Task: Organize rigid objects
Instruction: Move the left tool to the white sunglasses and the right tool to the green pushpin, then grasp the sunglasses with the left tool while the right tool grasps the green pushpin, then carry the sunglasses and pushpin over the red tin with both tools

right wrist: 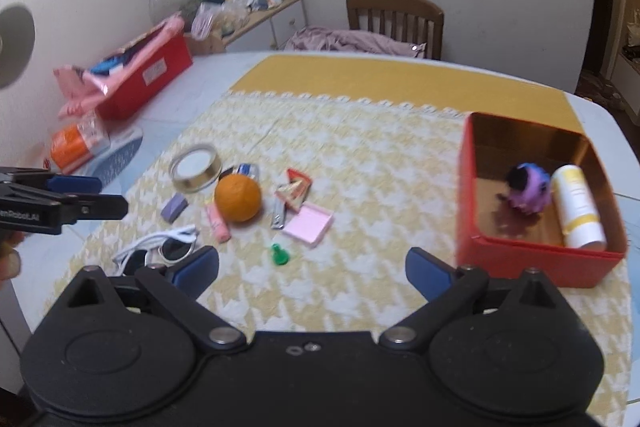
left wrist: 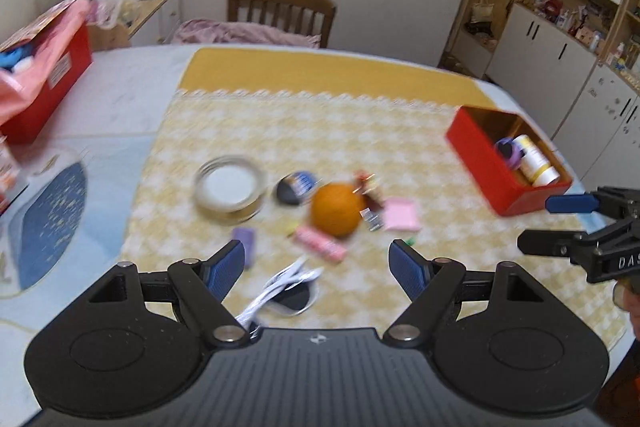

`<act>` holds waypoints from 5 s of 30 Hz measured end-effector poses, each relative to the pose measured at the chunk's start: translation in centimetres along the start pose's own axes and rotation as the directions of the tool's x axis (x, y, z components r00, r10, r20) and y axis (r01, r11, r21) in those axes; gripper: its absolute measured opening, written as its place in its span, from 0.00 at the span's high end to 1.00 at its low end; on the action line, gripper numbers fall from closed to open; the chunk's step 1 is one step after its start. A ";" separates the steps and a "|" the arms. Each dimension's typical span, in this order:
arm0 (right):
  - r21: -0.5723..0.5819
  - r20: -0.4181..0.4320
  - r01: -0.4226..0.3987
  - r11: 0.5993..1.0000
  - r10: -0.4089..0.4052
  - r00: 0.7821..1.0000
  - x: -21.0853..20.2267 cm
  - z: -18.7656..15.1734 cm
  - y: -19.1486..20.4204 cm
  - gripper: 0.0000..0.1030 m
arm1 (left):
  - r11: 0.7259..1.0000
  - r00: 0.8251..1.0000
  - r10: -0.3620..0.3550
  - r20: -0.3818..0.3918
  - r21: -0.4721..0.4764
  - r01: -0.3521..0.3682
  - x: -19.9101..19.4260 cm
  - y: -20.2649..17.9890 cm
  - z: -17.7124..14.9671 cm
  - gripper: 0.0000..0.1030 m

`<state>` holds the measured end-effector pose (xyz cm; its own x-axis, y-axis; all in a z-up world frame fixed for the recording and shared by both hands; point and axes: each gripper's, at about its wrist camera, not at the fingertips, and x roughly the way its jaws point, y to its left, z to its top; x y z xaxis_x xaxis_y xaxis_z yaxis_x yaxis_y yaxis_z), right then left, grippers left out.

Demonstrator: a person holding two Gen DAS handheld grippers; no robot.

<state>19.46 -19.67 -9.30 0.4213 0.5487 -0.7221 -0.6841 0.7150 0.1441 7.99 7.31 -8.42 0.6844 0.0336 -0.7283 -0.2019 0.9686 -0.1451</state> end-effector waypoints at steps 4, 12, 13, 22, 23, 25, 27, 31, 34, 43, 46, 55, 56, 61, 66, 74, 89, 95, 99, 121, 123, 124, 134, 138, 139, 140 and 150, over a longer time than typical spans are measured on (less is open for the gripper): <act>-0.033 -0.016 0.019 0.999 -0.020 1.000 2.2 -0.6 2.1 0.09 | 1.000 1.000 0.011 -0.020 -0.012 -0.011 0.7 2.4 -2.2 0.23; -0.098 -0.097 0.052 0.994 -0.062 0.993 6.7 -0.9 4.4 0.17 | 0.998 0.997 0.052 -0.054 0.028 -0.051 3.5 4.2 -5.2 0.23; -0.102 -0.105 0.053 0.993 -0.064 0.992 7.3 -0.9 4.6 0.20 | 0.998 0.997 0.054 -0.059 0.033 -0.052 3.9 4.3 -5.4 0.23; -0.124 -0.144 0.065 0.990 -0.082 0.986 10.4 -0.4 5.0 0.39 | 0.992 0.997 0.049 -0.065 0.120 -0.041 5.6 3.7 -6.5 0.24; -0.127 -0.150 0.070 0.989 -0.089 0.985 10.7 -0.4 4.9 0.41 | 0.992 0.997 0.047 -0.069 0.120 -0.038 5.8 3.8 -6.5 0.24; -0.126 -0.153 0.079 0.989 -0.098 0.983 11.2 -0.4 4.8 0.49 | 0.992 0.996 0.048 -0.075 0.116 -0.039 6.0 4.0 -6.6 0.24; -0.122 -0.160 0.082 0.989 -0.101 0.982 11.6 -0.3 4.7 0.55 | 0.993 0.996 0.045 -0.078 0.113 -0.036 6.1 4.1 -6.8 0.29; -0.136 -0.166 0.082 0.987 -0.105 0.981 12.2 -0.4 4.9 0.63 | 0.992 0.996 0.062 -0.063 0.115 -0.054 6.1 3.9 -7.0 0.33; -0.148 -0.152 0.084 0.985 -0.107 0.983 12.3 -0.5 5.1 0.70 | 0.987 0.995 0.086 -0.047 0.137 -0.079 6.1 3.7 -7.1 0.45; -0.166 -0.140 0.085 0.982 -0.109 0.984 12.2 -0.6 5.9 0.86 | 0.985 0.996 0.086 -0.033 0.154 -0.080 5.9 3.3 -7.2 0.59; -0.171 -0.139 0.081 0.982 -0.105 0.985 11.9 -0.7 5.9 0.86 | 0.984 0.995 0.092 -0.033 0.156 -0.085 5.9 3.3 -7.1 0.60; -0.125 -0.118 0.048 0.991 -0.063 0.991 9.0 -0.9 5.1 0.86 | 0.985 0.995 0.098 -0.034 0.143 -0.092 5.4 2.6 -6.3 0.94; -0.125 -0.114 0.047 0.991 -0.061 0.992 8.7 -1.0 5.0 0.86 | 0.985 0.994 0.102 -0.039 0.143 -0.095 5.5 2.6 -6.3 0.94; -0.122 -0.105 0.040 0.992 -0.053 0.993 7.4 -1.4 4.2 0.86 | 0.991 0.994 0.100 -0.044 0.097 -0.096 5.3 3.1 -6.2 0.94; -0.091 -0.088 0.031 0.995 -0.039 0.995 5.8 -1.6 3.2 0.86 | 0.992 0.994 0.097 -0.043 0.084 -0.093 4.4 2.6 -6.0 0.94; -0.046 -0.043 0.034 0.998 -0.036 0.998 2.4 -1.3 0.9 0.86 | 0.995 0.997 0.070 -0.028 0.071 -0.068 2.7 0.9 -4.5 0.94; 0.021 0.055 0.105 0.994 -0.106 0.993 -2.7 1.0 -7.9 0.86 | 0.987 0.995 -0.077 0.060 0.143 0.068 1.4 -8.3 1.6 0.94; 0.036 0.059 0.138 0.990 -0.140 0.988 -3.2 1.2 -11.8 0.86 | 0.977 0.989 -0.129 0.072 0.180 0.114 3.4 -13.6 4.2 0.94; 0.038 0.057 0.146 0.988 -0.148 0.987 -3.0 1.3 -14.1 0.86 | 0.970 0.986 -0.152 0.073 0.205 0.134 5.3 -16.9 5.9 0.94; -0.005 -0.018 0.108 0.994 -0.108 0.994 1.4 1.8 -20.9 0.87 | 0.946 0.985 -0.170 -0.015 0.277 0.167 18.4 -28.2 13.7 0.94; -0.012 -0.026 0.096 0.995 -0.097 0.995 1.8 1.9 -20.9 0.87 | 0.941 0.985 -0.167 -0.035 0.293 0.170 19.5 -28.6 14.0 0.94; -0.017 -0.030 0.093 0.996 -0.093 0.995 2.1 1.9 -20.9 0.87 | 0.938 0.986 -0.161 -0.045 0.305 0.167 20.0 -28.9 14.1 0.94; -0.047 -0.082 0.053 0.997 -0.056 0.995 4.4 2.0 -21.0 0.87 | 0.892 0.977 -0.185 -0.110 0.399 0.214 23.2 -30.8 15.0 0.94; -0.054 -0.098 0.048 0.997 -0.053 0.994 5.1 1.8 -21.1 0.87 | 0.892 0.975 -0.180 -0.132 0.395 0.218 24.1 -31.0 14.8 0.94; -0.050 -0.102 0.048 0.998 -0.053 0.993 5.2 1.8 -21.2 0.87 | 0.899 0.973 -0.185 -0.136 0.376 0.223 24.3 -30.8 14.9 0.94; -0.046 -0.107 0.046 0.998 -0.051 0.993 5.4 1.7 -21.3 0.87 | 0.903 0.972 -0.190 -0.136 0.364 0.227 24.5 -30.6 15.0 0.94; -0.016 -0.124 0.061 0.998 -0.062 0.990 6.1 1.3 -21.7 0.82 | 0.914 0.969 -0.202 -0.142 0.327 0.239 24.4 -30.1 14.9 0.94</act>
<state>37.65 -31.28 -16.00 0.3859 0.4452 -0.8080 -0.6669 0.7398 0.0891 41.17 -17.35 -11.85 0.6047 -0.1983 -0.7714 0.2077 0.9743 -0.0877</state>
